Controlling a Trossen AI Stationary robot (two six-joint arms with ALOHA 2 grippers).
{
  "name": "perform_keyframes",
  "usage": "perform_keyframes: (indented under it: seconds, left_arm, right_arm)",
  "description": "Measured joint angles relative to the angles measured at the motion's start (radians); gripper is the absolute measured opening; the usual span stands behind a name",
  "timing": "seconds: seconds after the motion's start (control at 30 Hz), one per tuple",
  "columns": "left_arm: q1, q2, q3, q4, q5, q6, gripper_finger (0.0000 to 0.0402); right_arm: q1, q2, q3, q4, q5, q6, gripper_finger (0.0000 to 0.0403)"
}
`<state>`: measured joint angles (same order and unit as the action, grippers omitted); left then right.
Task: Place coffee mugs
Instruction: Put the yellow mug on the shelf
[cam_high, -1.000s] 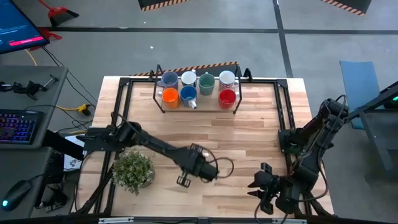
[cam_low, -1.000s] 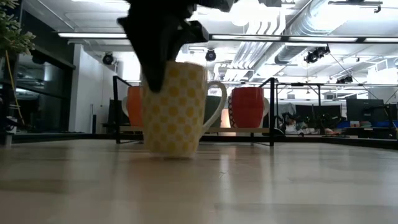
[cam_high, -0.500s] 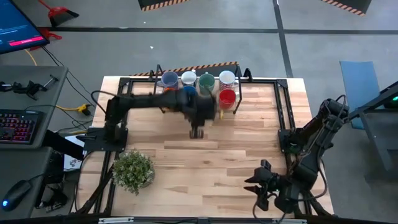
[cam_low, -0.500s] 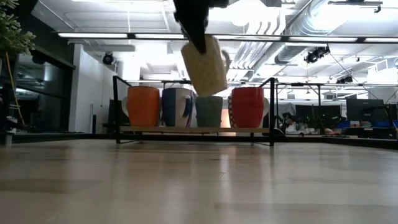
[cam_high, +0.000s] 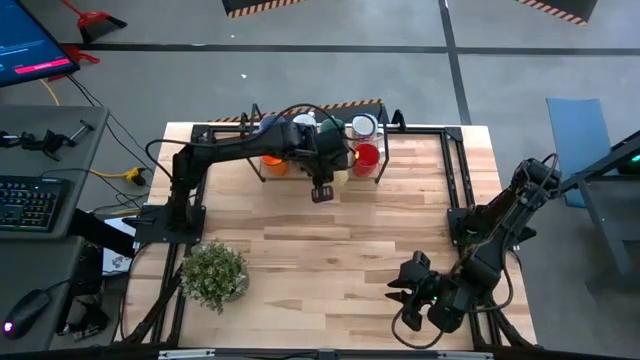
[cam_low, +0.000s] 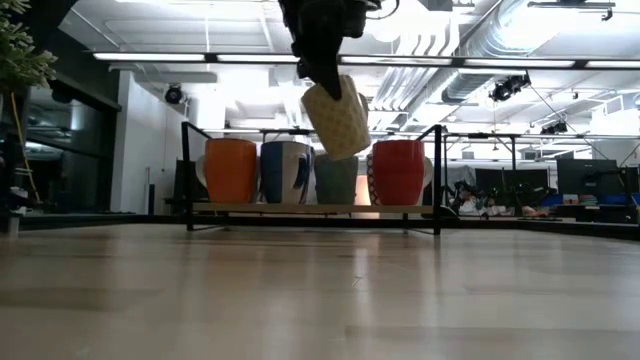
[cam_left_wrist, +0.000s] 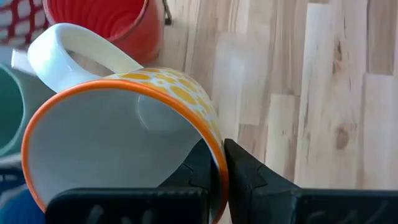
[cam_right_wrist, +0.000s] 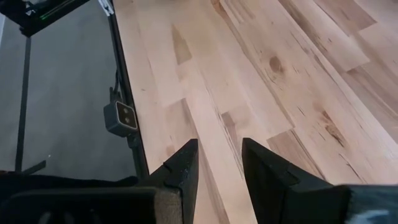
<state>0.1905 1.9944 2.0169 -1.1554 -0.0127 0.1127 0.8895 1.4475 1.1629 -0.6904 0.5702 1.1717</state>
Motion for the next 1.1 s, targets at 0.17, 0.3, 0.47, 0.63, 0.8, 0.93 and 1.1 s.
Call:
perform_keyframes:
  seconds: [0.17, 0.3, 0.47, 0.63, 0.8, 0.93, 1.1]
  left_arm:
    - [0.005, 0.017, -0.001, -0.010, -0.026, 0.031, 0.0008]
    - [0.014, 0.022, -0.001, -0.034, -0.049, 0.053, 0.0008]
    - [0.026, 0.021, -0.001, -0.024, -0.062, 0.079, 0.0008]
    - [0.025, 0.027, 0.000, -0.028, -0.066, 0.074, 0.0008]
    - [-0.055, 0.028, 0.000, -0.099, -0.019, 0.014, 0.0008]
    - [-0.155, 0.035, 0.002, -0.125, -0.003, 0.001, 0.0008]
    - [-0.245, 0.084, 0.002, -0.104, -0.008, -0.019, 0.0008]
  right_arm:
    - [-0.019, 0.000, 0.000, 0.013, -0.021, -0.010, 0.0103]
    - [-0.020, 0.000, 0.000, 0.026, -0.021, -0.025, 0.0103]
    - [-0.020, 0.000, 0.000, 0.024, -0.021, -0.027, 0.0103]
    - [-0.020, 0.000, 0.000, 0.023, -0.021, -0.027, 0.0103]
    - [-0.020, 0.000, 0.000, 0.008, -0.021, -0.028, 0.0103]
    - [-0.020, 0.000, 0.000, -0.049, -0.016, -0.027, 0.0103]
    - [-0.026, 0.000, 0.000, -0.059, 0.002, -0.027, 0.0103]
